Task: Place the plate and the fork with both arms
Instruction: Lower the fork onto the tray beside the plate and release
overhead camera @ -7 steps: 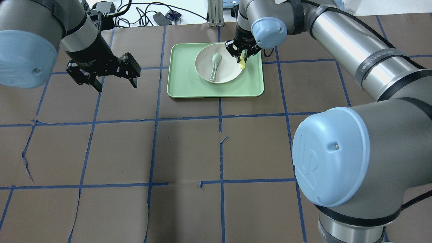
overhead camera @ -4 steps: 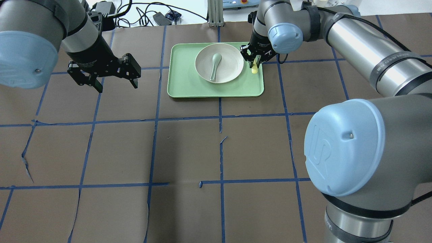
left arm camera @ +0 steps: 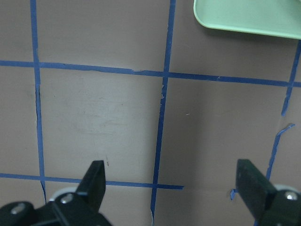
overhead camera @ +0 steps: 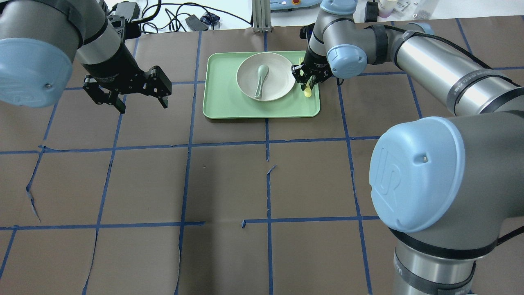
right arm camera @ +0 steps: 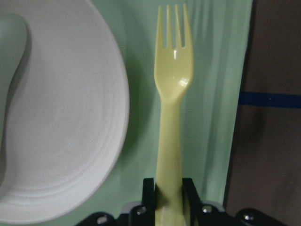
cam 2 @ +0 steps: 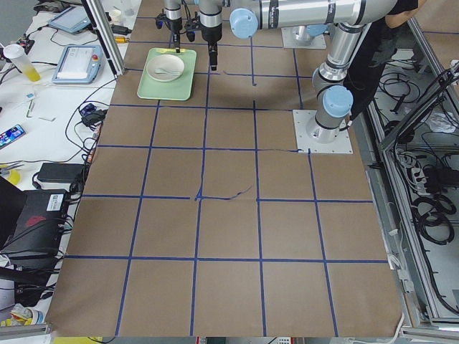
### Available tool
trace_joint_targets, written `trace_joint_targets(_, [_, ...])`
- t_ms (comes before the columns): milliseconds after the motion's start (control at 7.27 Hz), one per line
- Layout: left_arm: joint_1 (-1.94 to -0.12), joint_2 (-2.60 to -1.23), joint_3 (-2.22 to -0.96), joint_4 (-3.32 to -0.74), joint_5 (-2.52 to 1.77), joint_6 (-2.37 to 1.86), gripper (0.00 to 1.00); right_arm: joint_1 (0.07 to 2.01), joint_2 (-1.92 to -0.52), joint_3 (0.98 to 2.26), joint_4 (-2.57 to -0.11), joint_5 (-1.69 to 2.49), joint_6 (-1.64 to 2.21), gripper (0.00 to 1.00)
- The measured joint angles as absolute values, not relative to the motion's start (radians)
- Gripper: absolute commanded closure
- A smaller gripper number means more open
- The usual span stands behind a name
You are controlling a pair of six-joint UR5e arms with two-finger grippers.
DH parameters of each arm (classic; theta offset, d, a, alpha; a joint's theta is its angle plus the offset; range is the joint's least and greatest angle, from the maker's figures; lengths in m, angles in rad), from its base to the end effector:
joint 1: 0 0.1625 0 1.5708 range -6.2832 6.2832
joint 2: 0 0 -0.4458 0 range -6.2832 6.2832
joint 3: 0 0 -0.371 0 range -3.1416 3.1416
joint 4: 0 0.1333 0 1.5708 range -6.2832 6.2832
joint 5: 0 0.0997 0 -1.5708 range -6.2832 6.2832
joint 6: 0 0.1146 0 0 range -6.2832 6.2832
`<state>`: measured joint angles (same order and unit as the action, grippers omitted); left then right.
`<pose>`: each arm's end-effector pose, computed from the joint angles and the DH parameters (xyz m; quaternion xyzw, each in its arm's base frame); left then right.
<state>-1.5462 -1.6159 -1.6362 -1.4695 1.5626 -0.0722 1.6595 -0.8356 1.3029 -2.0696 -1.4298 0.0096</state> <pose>-0.1222 -0.4906 0.4514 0.0484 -0.9988 -0.0047 0.0040 0.2138 -0.7173 0.2158 -0.0405 0.9966 -0.0122 0.0711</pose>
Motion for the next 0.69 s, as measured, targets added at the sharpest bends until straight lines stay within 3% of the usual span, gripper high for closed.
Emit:
trace_joint_targets(138, [-1.546,-1.616,-1.636,-1.470,1.563,-0.072,0.00,1.657,-0.835,1.308,-2.070,-1.429,-0.003,0.87])
trace_joint_targets(275, [-1.546,-1.617,-1.637,-1.470,1.564,-0.072,0.00,1.656,-0.835,1.310,-2.071,-1.428,-0.008,0.01])
trace_joint_targets(688, [-1.546,-1.616,-1.637,-1.470,1.564,-0.072,0.00,1.654,-0.837,1.311,-2.071,-1.428,-0.001,0.00])
